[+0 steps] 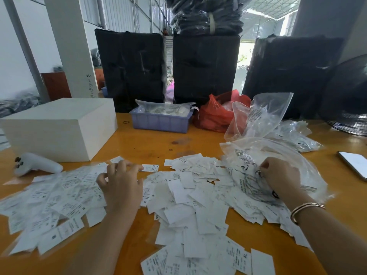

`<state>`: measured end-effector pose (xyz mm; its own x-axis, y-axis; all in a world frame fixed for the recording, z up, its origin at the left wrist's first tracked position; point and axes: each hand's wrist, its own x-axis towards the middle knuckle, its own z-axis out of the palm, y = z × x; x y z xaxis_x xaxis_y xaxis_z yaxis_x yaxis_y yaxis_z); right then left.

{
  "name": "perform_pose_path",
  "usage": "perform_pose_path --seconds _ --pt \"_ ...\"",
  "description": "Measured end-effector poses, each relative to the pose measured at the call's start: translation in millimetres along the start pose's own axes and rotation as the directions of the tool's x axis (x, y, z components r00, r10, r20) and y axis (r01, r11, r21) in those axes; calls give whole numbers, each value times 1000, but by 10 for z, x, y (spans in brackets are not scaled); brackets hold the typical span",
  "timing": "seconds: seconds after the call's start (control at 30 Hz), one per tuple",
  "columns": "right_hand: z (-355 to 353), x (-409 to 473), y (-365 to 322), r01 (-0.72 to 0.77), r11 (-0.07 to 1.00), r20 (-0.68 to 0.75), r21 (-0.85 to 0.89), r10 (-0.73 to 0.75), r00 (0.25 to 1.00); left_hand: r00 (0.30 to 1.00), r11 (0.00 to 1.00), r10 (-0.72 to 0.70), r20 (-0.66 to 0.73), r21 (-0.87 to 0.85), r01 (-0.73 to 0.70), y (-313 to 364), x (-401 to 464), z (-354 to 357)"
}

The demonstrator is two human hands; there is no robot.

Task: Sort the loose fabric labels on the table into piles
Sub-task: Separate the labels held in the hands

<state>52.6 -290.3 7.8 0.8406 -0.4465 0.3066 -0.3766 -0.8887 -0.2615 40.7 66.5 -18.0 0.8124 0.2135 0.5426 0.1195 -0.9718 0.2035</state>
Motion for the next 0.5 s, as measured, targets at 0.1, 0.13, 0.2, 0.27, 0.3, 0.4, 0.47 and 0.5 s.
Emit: perform_pose_path --seconds 0.1,0.13,0.2,0.27,0.3,0.4,0.47,0.5 --pt "-18 -18 -2 8 999 -17 -36 -8 1000 999 998 -39 30 47 38 -22 3 -8" --pt "-42 -33 -7 12 999 -42 -31 -13 999 999 999 -33 19 34 32 -17 6 -12" --pt "-108 -70 -20 36 999 -138 35 -31 990 999 998 21 -34 -58 -23 21 4 -16" --pt "-174 -140 -98 117 984 -265 131 -79 961 987 976 120 -107 -170 -138 91 -25 -16" --pt "-198 -197 -174 199 961 -322 193 -130 938 974 955 180 -141 -214 -207 135 -46 -21" --pt "-217 -458 -500 496 789 -412 363 -342 845 933 859 331 -142 -364 -360 260 -121 -40" --pt "-156 -676 -745 570 666 -309 481 -479 822 905 753 418 -77 -529 -392 317 -167 -74" --pt "-111 -777 -856 563 616 -231 551 -535 812 894 696 448 -30 -616 -370 331 -188 -92"
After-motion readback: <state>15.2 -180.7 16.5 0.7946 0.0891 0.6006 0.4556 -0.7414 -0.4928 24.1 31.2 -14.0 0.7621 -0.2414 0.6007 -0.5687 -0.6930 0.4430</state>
